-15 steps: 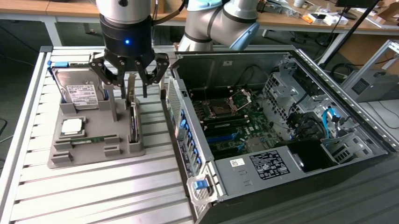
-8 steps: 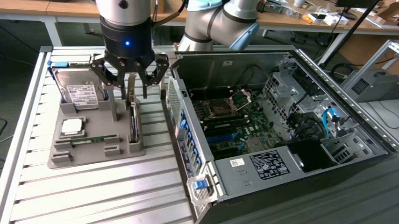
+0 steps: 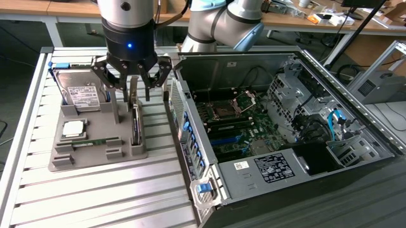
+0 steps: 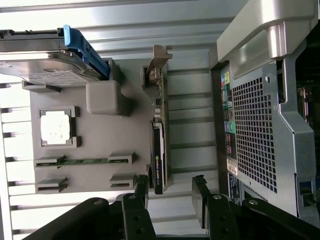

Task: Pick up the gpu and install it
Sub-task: 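Pick up the gpu and move the gpu toward the slot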

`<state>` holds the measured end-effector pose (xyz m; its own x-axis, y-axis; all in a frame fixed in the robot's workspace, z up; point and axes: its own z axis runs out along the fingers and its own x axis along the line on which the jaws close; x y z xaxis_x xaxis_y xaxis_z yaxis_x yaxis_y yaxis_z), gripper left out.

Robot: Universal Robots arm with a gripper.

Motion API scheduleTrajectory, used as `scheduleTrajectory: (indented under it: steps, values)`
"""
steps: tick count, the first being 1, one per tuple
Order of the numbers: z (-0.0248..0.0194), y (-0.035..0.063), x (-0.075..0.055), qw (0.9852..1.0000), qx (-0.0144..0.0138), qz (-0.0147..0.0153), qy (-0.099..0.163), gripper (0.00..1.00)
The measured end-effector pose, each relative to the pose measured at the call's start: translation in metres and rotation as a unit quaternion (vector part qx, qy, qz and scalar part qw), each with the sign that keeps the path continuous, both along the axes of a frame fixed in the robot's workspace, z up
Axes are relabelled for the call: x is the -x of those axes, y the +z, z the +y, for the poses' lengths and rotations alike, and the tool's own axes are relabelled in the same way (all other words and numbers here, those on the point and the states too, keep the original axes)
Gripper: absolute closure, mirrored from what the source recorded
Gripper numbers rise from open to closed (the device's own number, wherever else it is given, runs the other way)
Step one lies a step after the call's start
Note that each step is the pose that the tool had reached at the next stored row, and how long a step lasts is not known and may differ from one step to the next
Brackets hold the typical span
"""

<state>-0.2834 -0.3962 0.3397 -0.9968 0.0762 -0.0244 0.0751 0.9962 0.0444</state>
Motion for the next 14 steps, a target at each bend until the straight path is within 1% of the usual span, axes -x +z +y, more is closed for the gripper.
scheduleTrajectory:
  steps: [14]
  values:
    - [0.0000,-0.0042,0.0000,1.0000,0.0000,0.0000,0.000,0.52]
